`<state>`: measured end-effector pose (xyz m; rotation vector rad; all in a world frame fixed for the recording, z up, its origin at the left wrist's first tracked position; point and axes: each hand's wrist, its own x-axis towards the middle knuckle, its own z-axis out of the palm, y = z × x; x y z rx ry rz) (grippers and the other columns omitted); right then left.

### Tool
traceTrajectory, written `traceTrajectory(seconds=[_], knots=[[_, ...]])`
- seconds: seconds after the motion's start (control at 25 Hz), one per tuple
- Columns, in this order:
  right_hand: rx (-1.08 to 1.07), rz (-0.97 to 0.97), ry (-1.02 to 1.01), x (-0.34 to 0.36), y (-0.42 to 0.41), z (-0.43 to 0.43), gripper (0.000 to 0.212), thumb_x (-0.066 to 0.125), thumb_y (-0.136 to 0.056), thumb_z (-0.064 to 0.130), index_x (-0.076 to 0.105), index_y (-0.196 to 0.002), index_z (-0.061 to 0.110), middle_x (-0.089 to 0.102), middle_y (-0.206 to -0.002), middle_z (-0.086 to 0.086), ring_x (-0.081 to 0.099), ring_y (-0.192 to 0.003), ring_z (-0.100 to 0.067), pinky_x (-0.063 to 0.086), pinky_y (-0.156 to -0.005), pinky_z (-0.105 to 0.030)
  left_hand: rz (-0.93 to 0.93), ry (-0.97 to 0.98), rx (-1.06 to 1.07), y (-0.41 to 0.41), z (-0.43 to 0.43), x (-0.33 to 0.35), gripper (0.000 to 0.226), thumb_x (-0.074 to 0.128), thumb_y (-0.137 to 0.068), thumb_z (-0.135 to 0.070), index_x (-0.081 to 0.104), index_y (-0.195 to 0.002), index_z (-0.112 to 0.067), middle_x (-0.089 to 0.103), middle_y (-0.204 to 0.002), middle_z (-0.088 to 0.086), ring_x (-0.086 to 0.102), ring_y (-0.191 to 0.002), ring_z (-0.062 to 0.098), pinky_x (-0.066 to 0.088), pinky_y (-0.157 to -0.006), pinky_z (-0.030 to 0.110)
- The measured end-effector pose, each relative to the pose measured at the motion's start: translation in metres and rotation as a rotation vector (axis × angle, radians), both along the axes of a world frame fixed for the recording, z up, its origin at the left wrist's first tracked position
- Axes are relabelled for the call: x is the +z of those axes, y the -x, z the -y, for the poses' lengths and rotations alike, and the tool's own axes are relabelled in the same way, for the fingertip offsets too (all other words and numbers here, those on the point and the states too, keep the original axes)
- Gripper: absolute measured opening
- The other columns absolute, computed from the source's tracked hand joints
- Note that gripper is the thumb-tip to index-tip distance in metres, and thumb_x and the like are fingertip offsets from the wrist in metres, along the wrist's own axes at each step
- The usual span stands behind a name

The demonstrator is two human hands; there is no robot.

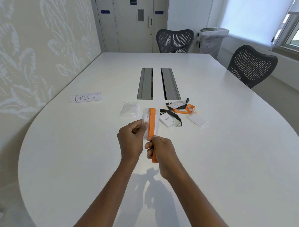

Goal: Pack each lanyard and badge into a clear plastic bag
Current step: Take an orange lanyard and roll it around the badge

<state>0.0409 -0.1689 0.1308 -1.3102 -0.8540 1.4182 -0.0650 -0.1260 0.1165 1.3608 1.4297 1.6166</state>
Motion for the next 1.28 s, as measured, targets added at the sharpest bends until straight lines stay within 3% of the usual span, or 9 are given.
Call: traceTrajectory(seconds=[0.12,0.4,0.52,0.6,0.72,0.8,1.0,1.16,1.28], knots=[[0.004,-0.004,0.015,0.017,-0.012,-0.009,0.035,0.042,-0.109,0.017,0.071,-0.091,0.008,0.068,-0.063,0.0,0.051,-0.047,-0.01,0.049,-0.055,-0.026,-0.069,-0.034,-0.003,0.002,0.006,-0.009,0.009,0.076,-0.098,-0.019,0.083,-0.093,-0.016,0.073,-0.068,-0.018,0.062,-0.062,0.003,0.049,-0.063,0.022],[-0.012,0.158,-0.1,0.03,-0.027,-0.03,0.042,0.037,-0.103,0.012,0.064,-0.071,0.011,0.062,-0.051,0.001,0.047,-0.04,-0.006,0.039,-0.051,-0.023,-0.079,-0.074,-0.085,-0.005,0.019,-0.015,0.013,0.077,-0.097,-0.022,0.085,-0.106,-0.018,0.082,-0.091,-0.016,0.077,-0.086,0.002,0.054,-0.075,0.01],[-0.019,0.205,-0.163,0.025,-0.029,-0.037,0.045,0.031,-0.101,0.015,0.062,-0.069,0.009,0.065,-0.057,-0.008,0.053,-0.044,-0.005,0.043,-0.047,-0.018,-0.063,-0.005,-0.109,-0.005,0.018,-0.021,0.014,0.077,-0.098,-0.026,0.085,-0.106,-0.02,0.083,-0.091,-0.015,0.077,-0.085,0.002,0.056,-0.074,0.017],[0.037,0.24,-0.202,0.021,-0.031,-0.043,0.039,0.032,-0.098,0.017,0.064,-0.078,0.006,0.066,-0.069,-0.016,0.059,-0.054,-0.009,0.047,-0.055,-0.018,-0.039,0.055,-0.132,-0.002,0.016,-0.027,0.01,0.076,-0.098,-0.028,0.085,-0.099,-0.026,0.082,-0.086,-0.016,0.075,-0.08,0.003,0.059,-0.073,0.028],[0.094,0.694,-0.379,0.009,-0.039,-0.052,0.017,0.052,-0.1,0.014,0.063,-0.087,0.009,0.064,-0.081,-0.002,0.053,-0.067,-0.009,0.042,-0.061,-0.017,0.012,0.144,-0.189,-0.001,0.013,-0.034,0.012,0.075,-0.098,-0.028,0.083,-0.092,-0.033,0.082,-0.085,-0.01,0.076,-0.082,0.017,0.062,-0.08,0.042],[0.104,0.842,-0.489,-0.001,-0.042,-0.057,0.006,0.063,-0.098,0.008,0.068,-0.1,0.011,0.063,-0.095,-0.001,0.054,-0.077,-0.009,0.042,-0.068,-0.017,0.083,0.197,-0.212,-0.002,0.01,-0.039,0.01,0.075,-0.098,-0.023,0.083,-0.097,-0.03,0.083,-0.09,-0.009,0.078,-0.09,0.021,0.064,-0.087,0.041],[0.025,0.765,-0.458,-0.025,-0.053,-0.065,0.035,0.077,-0.095,0.021,0.063,-0.127,0.025,0.055,-0.119,0.009,0.055,-0.103,-0.005,0.043,-0.083,-0.014,0.204,0.276,-0.25,-0.004,0.005,-0.053,0.016,0.075,-0.098,-0.019,0.082,-0.111,-0.015,0.084,-0.098,-0.005,0.079,-0.092,0.018,0.064,-0.091,0.037],[0.0,0.662,-0.312,-0.05,-0.066,-0.072,0.011,0.077,-0.094,0.021,0.076,-0.103,0.015,0.072,-0.094,0.007,0.063,-0.085,-0.008,0.046,-0.073,-0.019,0.184,0.35,-0.312,-0.011,0.011,-0.072,0.013,0.078,-0.096,-0.018,0.081,-0.108,-0.02,0.083,-0.097,-0.001,0.078,-0.096,0.026,0.064,-0.093,0.046],[-0.007,0.679,-0.23,-0.069,-0.073,-0.072,0.008,0.078,-0.093,0.016,0.079,-0.091,0.008,0.075,-0.085,-0.002,0.065,-0.077,-0.014,0.048,-0.066,-0.018,0.012,0.4,-0.286,-0.021,0.012,-0.084,0.029,0.082,-0.092,-0.03,0.071,-0.118,-0.038,0.078,-0.097,-0.002,0.075,-0.089,0.022,0.064,-0.074,0.028]])
